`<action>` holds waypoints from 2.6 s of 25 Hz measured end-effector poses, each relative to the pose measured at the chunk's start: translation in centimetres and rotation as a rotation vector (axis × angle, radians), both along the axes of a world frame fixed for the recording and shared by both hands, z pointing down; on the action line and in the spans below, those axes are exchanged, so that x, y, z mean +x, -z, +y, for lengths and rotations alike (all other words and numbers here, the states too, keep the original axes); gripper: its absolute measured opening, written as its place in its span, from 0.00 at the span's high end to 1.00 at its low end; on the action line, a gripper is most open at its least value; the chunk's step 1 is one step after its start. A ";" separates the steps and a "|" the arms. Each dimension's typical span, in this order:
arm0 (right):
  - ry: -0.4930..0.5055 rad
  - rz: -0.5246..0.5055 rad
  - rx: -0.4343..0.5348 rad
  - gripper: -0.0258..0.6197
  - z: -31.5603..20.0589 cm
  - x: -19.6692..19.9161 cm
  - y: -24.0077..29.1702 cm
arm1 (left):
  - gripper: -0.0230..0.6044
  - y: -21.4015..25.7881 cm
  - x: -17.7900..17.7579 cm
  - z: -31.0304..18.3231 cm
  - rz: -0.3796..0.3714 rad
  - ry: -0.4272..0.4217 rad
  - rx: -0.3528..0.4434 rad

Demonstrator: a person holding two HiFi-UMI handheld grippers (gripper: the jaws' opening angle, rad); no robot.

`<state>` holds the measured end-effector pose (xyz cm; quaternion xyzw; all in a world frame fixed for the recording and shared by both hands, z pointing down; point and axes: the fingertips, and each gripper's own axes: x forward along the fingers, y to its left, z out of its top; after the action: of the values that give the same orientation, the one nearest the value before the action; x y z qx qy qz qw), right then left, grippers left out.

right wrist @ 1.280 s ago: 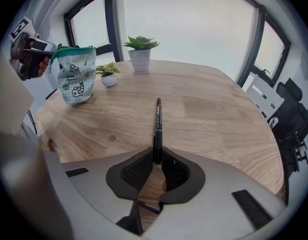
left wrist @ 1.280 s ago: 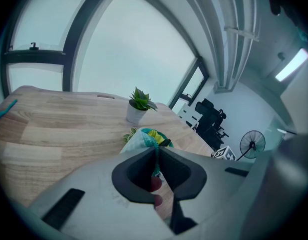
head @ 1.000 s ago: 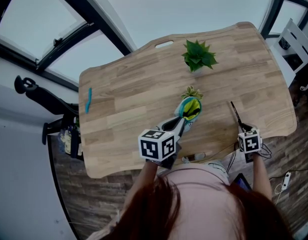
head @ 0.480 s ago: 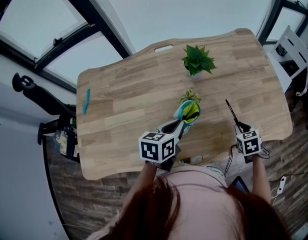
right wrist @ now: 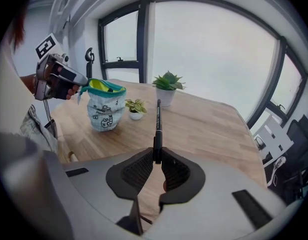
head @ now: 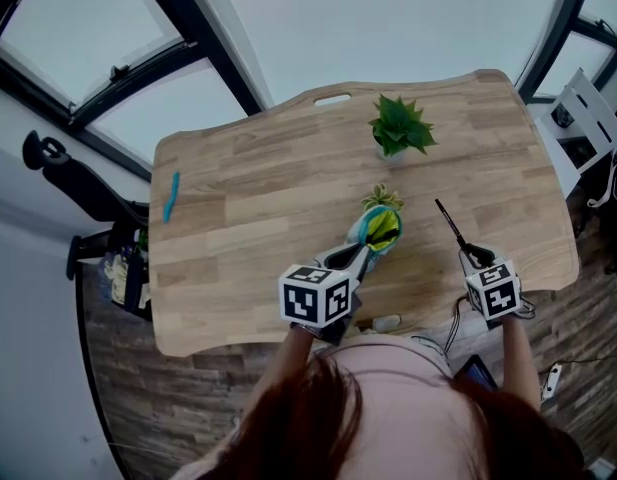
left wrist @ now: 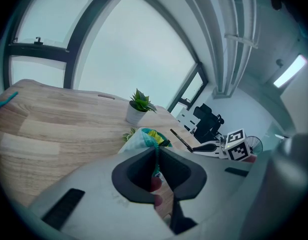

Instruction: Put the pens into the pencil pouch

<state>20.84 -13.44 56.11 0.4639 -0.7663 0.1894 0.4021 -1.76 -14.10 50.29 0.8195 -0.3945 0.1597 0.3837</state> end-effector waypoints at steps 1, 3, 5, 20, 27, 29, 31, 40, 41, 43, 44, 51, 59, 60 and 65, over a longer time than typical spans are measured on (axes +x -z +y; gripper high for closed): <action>0.015 -0.002 0.005 0.89 -0.1 -0.4 0.4 | 0.93 0.0 0.0 0.0 0.001 0.000 0.000; 0.046 -0.006 0.013 0.89 -0.2 -1.2 1.1 | 0.93 0.0 -0.1 0.0 0.003 0.000 0.001; 0.078 -0.007 0.019 0.89 -0.3 -2.0 1.8 | 0.93 0.0 -0.1 0.0 0.006 -0.001 0.003; 0.365 0.055 0.007 0.89 0.2 -6.7 5.5 | 0.93 0.0 -0.1 0.3 0.019 -0.010 0.009; 0.520 0.131 -0.034 0.89 0.6 -8.1 5.7 | 0.93 -0.1 0.0 0.4 0.016 -0.016 0.014; 0.562 0.153 -0.040 0.89 0.7 -8.6 5.9 | 0.93 -0.1 0.0 0.4 0.015 -0.018 0.014; 0.604 0.179 -0.050 0.89 0.7 -8.9 6.1 | 0.93 -0.1 0.0 0.3 0.017 -0.020 0.014; 0.776 0.286 -0.100 0.89 0.8 -9.9 7.0 | 0.93 0.0 0.1 0.4 0.019 -0.023 0.016; 0.798 0.298 -0.112 0.89 0.8 -10.1 7.0 | 0.93 0.0 0.1 0.4 0.018 -0.024 0.016; 0.839 0.322 -0.137 0.89 0.8 -10.3 6.9 | 0.93 0.1 0.2 0.4 0.017 -0.029 0.018; 0.856 0.332 -0.147 0.89 0.8 -10.4 6.8 | 0.93 0.1 0.3 0.5 0.016 -0.033 0.019; 0.950 0.397 -0.166 0.89 -0.2 -12.5 6.2 | 0.93 0.0 0.5 0.7 0.009 -0.048 0.023; 1.022 0.432 -0.166 0.89 -0.6 -14.8 5.1 | 0.93 -0.1 0.9 0.8 0.004 -0.069 0.018; 1.027 0.435 -0.163 0.89 -0.7 -15.0 5.1 | 0.93 -0.2 0.9 0.8 0.005 -0.070 0.017; 1.050 0.434 -0.153 0.89 -0.9 -16.1 5.4 | 0.93 -0.3 1.1 0.8 0.014 -0.078 0.013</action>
<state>4.77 -14.37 50.72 0.0190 -0.7781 -0.0800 0.6228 -0.69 -13.28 50.55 0.8379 -0.3605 0.1663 0.3745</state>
